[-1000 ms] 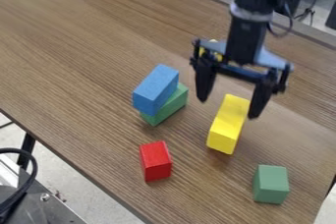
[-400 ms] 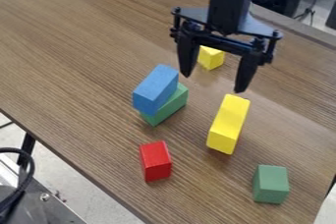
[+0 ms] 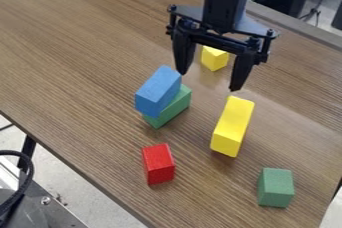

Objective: Move the yellow rectangle to the table

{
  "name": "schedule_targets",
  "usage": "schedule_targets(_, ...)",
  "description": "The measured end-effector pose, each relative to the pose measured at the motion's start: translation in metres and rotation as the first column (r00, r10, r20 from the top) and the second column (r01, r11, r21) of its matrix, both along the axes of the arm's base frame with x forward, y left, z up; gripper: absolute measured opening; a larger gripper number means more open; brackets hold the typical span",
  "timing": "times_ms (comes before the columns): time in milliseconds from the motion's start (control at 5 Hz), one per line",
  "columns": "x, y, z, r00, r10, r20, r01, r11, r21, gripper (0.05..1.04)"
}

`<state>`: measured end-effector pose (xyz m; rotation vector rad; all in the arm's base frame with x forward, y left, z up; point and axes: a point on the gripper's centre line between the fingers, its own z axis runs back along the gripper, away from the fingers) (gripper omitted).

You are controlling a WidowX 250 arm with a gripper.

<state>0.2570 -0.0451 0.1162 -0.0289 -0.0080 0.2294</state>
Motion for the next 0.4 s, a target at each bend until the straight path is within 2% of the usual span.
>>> schedule_targets(400,0.0,0.0,0.0,1.0,0.0,0.0,0.0,1.0,0.0,1.0)
